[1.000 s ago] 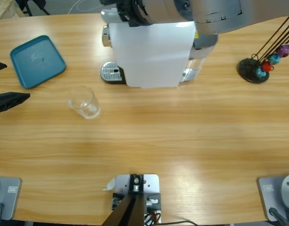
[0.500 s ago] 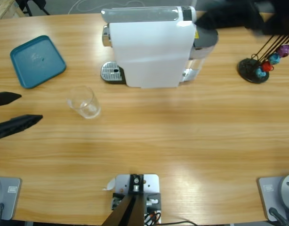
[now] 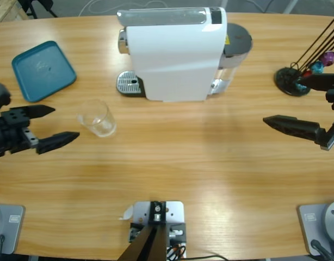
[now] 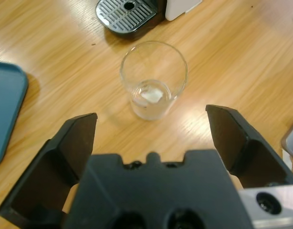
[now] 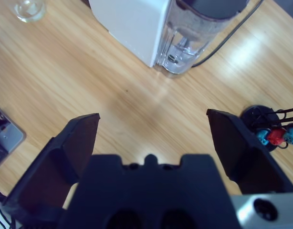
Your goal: Pour coffee
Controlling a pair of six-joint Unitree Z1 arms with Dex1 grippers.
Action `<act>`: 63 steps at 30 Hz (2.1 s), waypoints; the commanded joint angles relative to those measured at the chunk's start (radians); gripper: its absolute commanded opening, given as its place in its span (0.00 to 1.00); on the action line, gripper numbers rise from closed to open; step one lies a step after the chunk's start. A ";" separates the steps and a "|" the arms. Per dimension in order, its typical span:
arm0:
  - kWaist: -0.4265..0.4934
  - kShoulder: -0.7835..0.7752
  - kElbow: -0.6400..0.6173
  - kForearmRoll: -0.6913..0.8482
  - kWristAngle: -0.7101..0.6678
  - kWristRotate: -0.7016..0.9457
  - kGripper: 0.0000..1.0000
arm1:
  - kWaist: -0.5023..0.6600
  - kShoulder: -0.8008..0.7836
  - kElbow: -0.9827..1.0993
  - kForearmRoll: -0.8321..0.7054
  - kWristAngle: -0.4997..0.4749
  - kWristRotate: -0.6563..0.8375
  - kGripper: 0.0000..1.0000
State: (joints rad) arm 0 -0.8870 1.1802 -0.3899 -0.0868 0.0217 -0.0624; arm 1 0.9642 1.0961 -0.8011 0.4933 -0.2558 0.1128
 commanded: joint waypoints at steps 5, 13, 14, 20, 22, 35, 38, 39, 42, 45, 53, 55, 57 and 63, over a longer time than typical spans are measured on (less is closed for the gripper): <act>-0.007 0.285 0.033 -0.280 0.029 0.038 1.00 | 0.011 0.008 0.012 0.048 -0.027 -0.002 1.00; -0.003 0.393 0.038 -0.373 0.029 0.042 1.00 | 0.011 0.052 -0.010 0.041 -0.034 -0.002 1.00; -0.003 0.408 0.039 -0.382 0.036 0.042 0.99 | 0.011 0.058 -0.010 0.037 -0.034 -0.002 1.00; -0.003 0.476 0.089 -0.484 0.055 0.041 0.60 | 0.011 0.062 -0.010 0.021 -0.036 -0.002 1.00; -0.003 0.496 0.116 -0.534 0.055 0.040 0.52 | 0.011 0.059 -0.010 0.021 -0.036 -0.001 1.00; -0.003 0.421 0.152 -0.608 0.075 0.046 0.00 | 0.011 0.047 -0.012 0.022 -0.033 0.001 1.00; 0.073 0.361 0.114 -0.589 -0.030 0.135 0.00 | 0.011 0.047 -0.012 0.022 -0.034 0.002 1.00; 0.165 0.323 0.082 -0.527 -0.171 0.196 0.00 | 0.011 0.045 -0.012 0.022 -0.033 0.002 1.00; 0.353 0.250 -0.038 -0.259 -0.442 0.442 0.00 | 0.011 0.034 -0.011 0.021 -0.031 -0.001 1.00; 0.481 0.261 -0.135 -0.136 -0.587 0.589 0.00 | 0.011 0.015 -0.006 0.025 -0.030 -0.007 1.00; 0.596 0.480 -0.457 0.194 -0.774 0.872 0.00 | 0.011 -0.027 0.010 0.042 -0.029 -0.007 1.00; 0.603 0.520 -0.495 0.229 -0.778 0.914 0.00 | 0.011 -0.025 0.013 0.042 -0.029 -0.008 1.00; 0.588 0.551 -0.510 0.239 -0.752 0.932 0.00 | 0.011 -0.020 0.014 0.042 -0.029 -0.008 1.00; 0.542 0.658 -0.565 0.237 -0.721 0.972 0.00 | 0.011 0.002 0.012 0.035 -0.043 -0.008 1.00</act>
State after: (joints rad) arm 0 -0.3097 1.6968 -0.8971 0.1349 -0.7135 0.8589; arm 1 0.9643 1.0900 -0.8078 0.5238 -0.2704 0.1128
